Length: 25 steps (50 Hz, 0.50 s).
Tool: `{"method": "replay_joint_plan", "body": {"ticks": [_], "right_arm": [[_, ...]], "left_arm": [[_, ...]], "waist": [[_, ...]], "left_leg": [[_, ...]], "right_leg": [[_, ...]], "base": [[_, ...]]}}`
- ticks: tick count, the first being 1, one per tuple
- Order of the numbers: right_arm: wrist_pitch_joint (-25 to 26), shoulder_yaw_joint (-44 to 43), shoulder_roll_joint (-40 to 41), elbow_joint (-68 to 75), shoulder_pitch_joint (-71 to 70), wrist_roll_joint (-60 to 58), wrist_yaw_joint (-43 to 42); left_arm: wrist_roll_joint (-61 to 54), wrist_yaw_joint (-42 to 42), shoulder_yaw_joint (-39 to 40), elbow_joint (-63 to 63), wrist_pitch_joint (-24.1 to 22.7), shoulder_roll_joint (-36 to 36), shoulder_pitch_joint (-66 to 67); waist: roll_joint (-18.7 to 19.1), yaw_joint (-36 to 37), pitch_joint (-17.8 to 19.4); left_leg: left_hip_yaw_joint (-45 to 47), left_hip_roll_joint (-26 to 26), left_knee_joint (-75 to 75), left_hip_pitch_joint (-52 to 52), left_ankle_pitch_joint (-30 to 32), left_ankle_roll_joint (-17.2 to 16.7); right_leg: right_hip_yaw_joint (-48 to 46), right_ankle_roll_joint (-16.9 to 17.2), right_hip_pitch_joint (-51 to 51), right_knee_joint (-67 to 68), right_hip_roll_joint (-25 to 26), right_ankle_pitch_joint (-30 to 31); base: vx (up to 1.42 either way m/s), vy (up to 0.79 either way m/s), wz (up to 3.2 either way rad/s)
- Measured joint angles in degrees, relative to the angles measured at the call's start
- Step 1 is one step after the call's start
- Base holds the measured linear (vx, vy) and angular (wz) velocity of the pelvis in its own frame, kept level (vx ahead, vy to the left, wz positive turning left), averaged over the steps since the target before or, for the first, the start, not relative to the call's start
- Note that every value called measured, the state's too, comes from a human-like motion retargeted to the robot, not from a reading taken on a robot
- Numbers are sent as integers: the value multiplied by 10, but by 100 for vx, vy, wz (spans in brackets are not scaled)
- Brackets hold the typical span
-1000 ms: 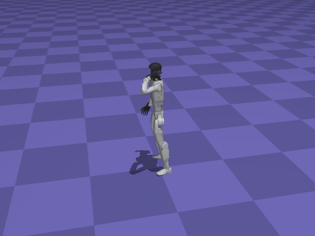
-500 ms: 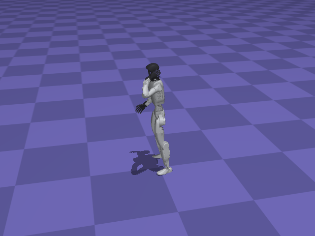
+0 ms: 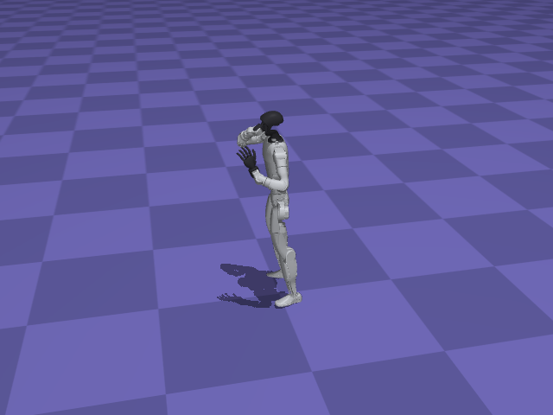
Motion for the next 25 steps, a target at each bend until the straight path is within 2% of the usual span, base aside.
{"method": "replay_joint_plan", "body": {"ticks": [3, 7, 11, 16, 20, 25], "right_arm": [[7, 101, 16, 0, -85, -1, 7], [16, 153, 37, 18, -134, -9, -18], [23, 154, 45, 23, -145, -6, -19], [40, 152, 56, 18, -148, 20, 10], [48, 139, 72, 11, -133, 45, 30], [40, 109, 89, -4, -96, 87, 53]], "left_arm": [[-49, -79, -10, 96, 14, -17, 54], [-80, -139, -28, 229, 35, -23, 81], [-105, -188, -51, 359, 63, -25, 91], [-149, -268, -69, 523, 124, -41, 98], [-176, -311, -87, 653, 167, -63, 105], [-205, -338, -123, 783, 188, -94, 118]], "waist": [[-9, 3, 2], [-21, 14, 10], [-31, 29, 14], [-33, 38, 14], [-22, 33, 12], [4, 22, 15]], "left_leg": [[-1, 1, 1, 0, 0, 1], [-4, 1, -1, -3, 2, 2], [-6, 2, -4, -8, 4, 5], [-5, 1, -8, -14, 6, 9], [-4, -1, -10, -17, 5, 12], [-2, -7, -8, -15, 2, 11]], "right_leg": [[-1, 0, 1, 0, 1, -1], [-4, 0, -1, -1, 1, 0], [-6, 0, -6, -2, 3, 3], [-6, 0, -15, -3, 4, 8], [-5, 0, -18, -4, 2, 9], [-2, 0, -17, -4, -4, 8]], "base": [[0, 0, 0], [0, 0, 0], [0, 0, 0], [0, 0, 0], [0, 0, 0], [0, 0, 0]]}}
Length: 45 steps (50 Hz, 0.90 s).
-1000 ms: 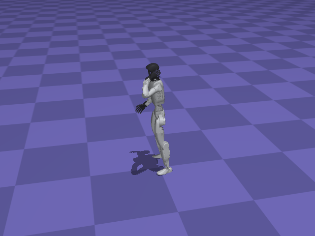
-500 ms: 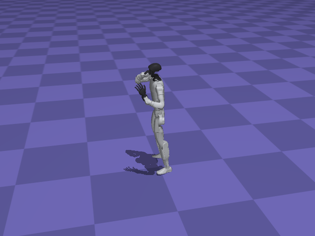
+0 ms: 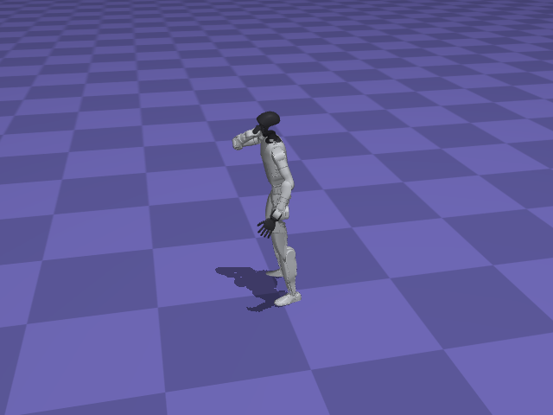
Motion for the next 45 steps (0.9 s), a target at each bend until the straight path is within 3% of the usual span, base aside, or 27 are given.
{"method": "replay_joint_plan", "body": {"ticks": [8, 10, 17, 25, 35, 45], "right_arm": [[-26, -50, 14, -22, 68, 48, 35], [-57, -46, 29, -23, 99, 65, 28], [-54, -37, 60, -23, 121, 87, 53], [-52, -10, 102, -23, 146, 71, 29], [-64, 6, 96, -23, 194, 93, 41], [-53, 8, 104, -23, 185, 139, 74]], "left_arm": [[-10, -1, -14, 30, -9, -37, 26], [-21, 12, -6, 18, -26, -42, 33], [-30, 36, 11, -20, -15, -63, -5], [-42, 70, -13, -29, -18, -62, -84], [-36, 93, -34, -31, -28, -46, -165], [-36, 70, -64, -11, -30, -32, -185]], "waist": [[50, -8, 13], [55, -12, 11], [75, -15, 16], [74, -20, -6], [55, -11, -26], [25, -1, -32]], "left_leg": [[1, -6, 6, 5, -7, -7], [-1, -6, 7, 6, -7, -9], [-8, -5, 5, 6, -5, -9], [-8, 10, 3, 4, -1, -6], [7, 22, 6, 15, -4, -9], [19, 16, 8, 17, -6, -3]], "right_leg": [[1, 0, 9, 0, -8, -5], [-2, 0, 12, -1, -9, -7], [-10, 0, 18, -2, -7, -7], [-14, 0, 15, -5, 10, -5], [-3, 0, 14, 0, 23, -6], [13, 0, 7, 2, 18, -6]], "base": [[0, 0, 0], [0, 0, 0], [0, 0, 0], [0, -5, -2], [0, -1, -1], [0, 0, 0]]}}
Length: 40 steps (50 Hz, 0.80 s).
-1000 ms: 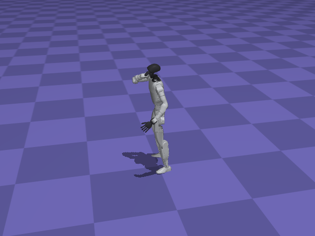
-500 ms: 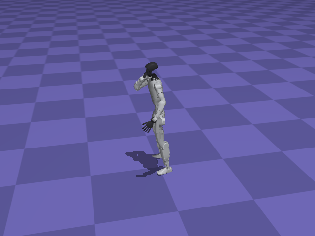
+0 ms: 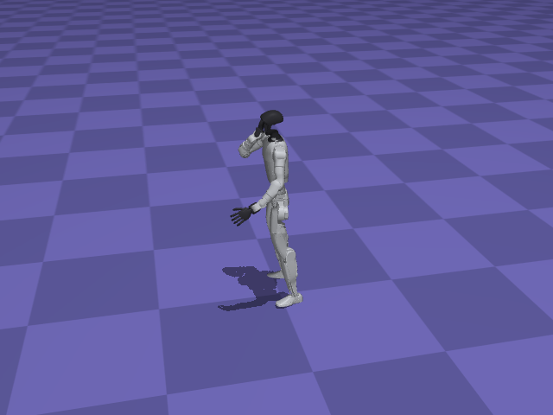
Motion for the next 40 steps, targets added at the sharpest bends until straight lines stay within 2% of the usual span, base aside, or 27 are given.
{"method": "replay_joint_plan", "body": {"ticks": [7, 12, 25, 30, 35, 40], "right_arm": [[11, -2, -2, 0, -18, 26, 22], [18, -10, -19, 1, -42, 19, 23], [17, -39, -52, 0, -81, -19, -4], [32, -62, -85, 0, -92, -81, -26], [68, -77, -156, 14, -169, -190, -66], [96, -19, -205, 47, -293, -256, -93]], "left_arm": [[2, -23, -25, 33, 7, -5, 8], [2, -34, -27, 49, 11, -19, 21], [24, -42, 13, 5, 13, -43, 87], [38, -57, 25, -15, 15, -25, 111], [41, -68, 44, -36, 10, 13, 136], [14, -71, 71, -46, 12, 49, 159]], "waist": [[-15, 6, -2], [-12, 5, 1], [60, -35, 46], [84, -60, 56], [97, -78, 52], [102, -90, 40]], "left_leg": [[3, -7, -1, -4, 0, 7], [2, -11, -2, -6, 0, 8], [-6, -23, -1, -2, -1, -4], [-4, -21, -1, 0, 2, -8], [1, -13, -1, 0, 6, -10], [6, -5, -1, 0, 10, -10]], "right_leg": [[7, 0, -7, 0, -7, 2], [7, 0, -10, 1, -11, 2], [0, 0, 2, 1, -27, -3], [1, 0, 4, -1, -24, -2], [4, 0, 2, -2, -15, -1], [9, 0, -2, -1, -6, 0]], "base": [[0, 0, 0], [0, 0, 0], [0, 0, 0], [0, 0, 0], [-1, -6, -9], [0, -7, -10]]}}
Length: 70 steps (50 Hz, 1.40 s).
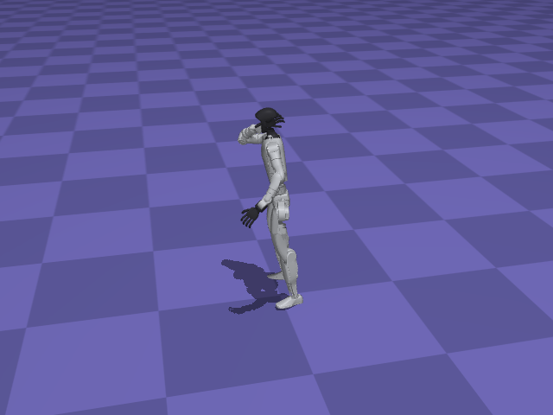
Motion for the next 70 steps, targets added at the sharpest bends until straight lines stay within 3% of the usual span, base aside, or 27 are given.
{"method": "replay_joint_plan", "body": {"ticks": [7, 18, 30, 42, 55, 57, 63, 70], "right_arm": [[6, 79, -16, 3, -52, 6, -29], [-1, 31, 32, -10, 31, 14, -31], [-48, -5, 73, -38, 154, 151, 41], [-71, -5, 89, -47, 171, 223, 91], [-83, -33, 113, -47, 175, 233, 116], [-105, -30, 122, -47, 197, 240, 107], [-78, -61, 104, -47, 201, 210, 112], [-82, -69, 100, -47, 253, 181, 83]], "left_arm": [[-45, 30, 50, 6, 8, 7, 17], [-39, 23, 40, 32, 9, -13, 33], [-25, 17, 19, 52, 3, -6, -26], [-13, 13, -43, 64, -3, 3, -111], [5, 9, -51, 35, -6, -14, -107], [-2, 14, -46, 27, -17, -16, -90], [19, 4, -39, 6, -1, -33, -72], [34, 18, -41, 4, -4, -35, -75]], "waist": [[5, -8, -3], [2, -7, -9], [-61, 33, -24], [-103, 75, 7], [-59, 67, 33], [-52, 56, 30], [-18, 39, 44], [-14, 36, 43]], "left_leg": [[4, 6, 0, -1, 5, 0], [7, 4, -1, -1, 3, 5], [4, 1, 4, 8, -9, 13], [-1, -8, 8, 13, -20, 20], [-9, -21, 5, 7, -19, 15], [-11, -23, 5, 5, -17, 11], [-19, -28, 3, 1, -11, 5], [-24, -22, 0, -6, -4, 0]], "right_leg": [[2, 0, -4, 1, 7, -1], [5, 0, -5, -3, 6, -1], [3, 0, 5, 3, 0, -5], [1, 0, 10, 11, -12, -4], [-5, -3, 10, 8, -27, -3], [-8, -3, 11, 7, -29, -5], [-16, -3, 13, 3, -34, -4], [-25, 0, 12, -2, -27, -1]], "base": [[0, -3, -3], [0, 0, 0], [0, 1, 1], [1, 4, 3], [0, 0, 0], [0, 0, 0], [0, 0, 0], [-1, -3, 2]]}}
